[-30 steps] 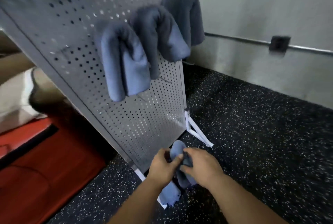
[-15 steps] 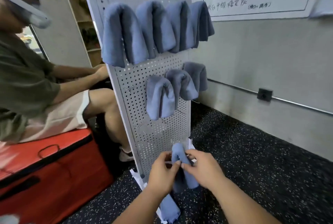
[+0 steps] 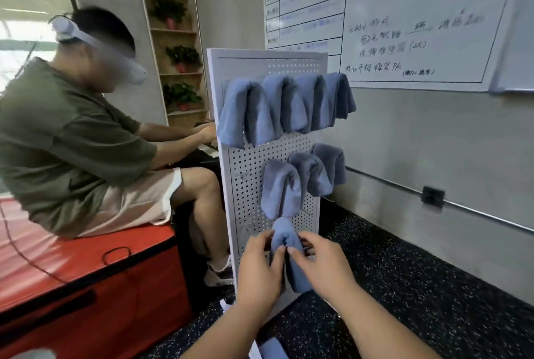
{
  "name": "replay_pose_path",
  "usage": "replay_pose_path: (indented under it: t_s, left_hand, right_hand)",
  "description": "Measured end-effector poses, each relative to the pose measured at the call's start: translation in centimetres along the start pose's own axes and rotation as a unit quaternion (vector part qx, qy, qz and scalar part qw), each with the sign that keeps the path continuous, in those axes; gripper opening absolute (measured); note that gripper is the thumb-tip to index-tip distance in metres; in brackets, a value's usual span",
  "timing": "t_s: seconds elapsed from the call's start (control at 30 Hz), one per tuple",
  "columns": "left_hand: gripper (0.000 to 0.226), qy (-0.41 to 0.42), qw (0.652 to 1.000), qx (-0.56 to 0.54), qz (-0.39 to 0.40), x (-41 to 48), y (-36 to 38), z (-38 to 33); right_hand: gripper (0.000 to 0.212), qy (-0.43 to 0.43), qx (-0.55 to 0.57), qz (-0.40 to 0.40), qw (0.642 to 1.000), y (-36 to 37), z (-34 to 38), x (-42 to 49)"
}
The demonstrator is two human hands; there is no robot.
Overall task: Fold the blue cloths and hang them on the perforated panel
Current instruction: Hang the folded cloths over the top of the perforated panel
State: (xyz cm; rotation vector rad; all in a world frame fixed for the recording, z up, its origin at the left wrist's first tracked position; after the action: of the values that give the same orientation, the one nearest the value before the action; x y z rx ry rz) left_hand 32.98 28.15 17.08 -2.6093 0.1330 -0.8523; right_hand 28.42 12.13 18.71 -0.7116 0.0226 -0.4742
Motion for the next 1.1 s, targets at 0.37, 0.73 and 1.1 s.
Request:
replay_pose_path:
  t_s: [0.37, 0.73, 1.1]
  left_hand:
    - [0.013, 0.032, 0.995, 0.037, -0.090, 2.7, -4.9, -2.8]
    - [0.022, 0.120, 0.968, 0.179, -0.125, 8.3, -8.7, -4.5]
    - [0.025, 0.117, 0.957, 0.236, -0.122, 13.3, -8.4, -2.6]
  right_hand:
    - [0.011, -0.062, -0.018, -0.051, 0.997, -1.4, 6.0, 0.9]
    - [0.007, -0.089, -0.036, -0.149, 0.984, -2.5, 11.1, 4.0]
    - [0.021, -0.036, -0.075, -0.077, 0.994, -0.6, 13.0, 9.6]
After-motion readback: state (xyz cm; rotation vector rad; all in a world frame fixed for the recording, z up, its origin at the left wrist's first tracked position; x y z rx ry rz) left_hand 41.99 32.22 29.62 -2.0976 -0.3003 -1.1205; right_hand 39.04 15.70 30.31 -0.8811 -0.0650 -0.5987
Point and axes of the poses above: each hand's wrist, its own x-axis towards the middle knuckle, its own y-axis out of the palm, z = x × y, the point moved 2 cm from there along x, towards the middle knuckle, and after that the axes turned 12 degrees about y, right-handed, at the moved point
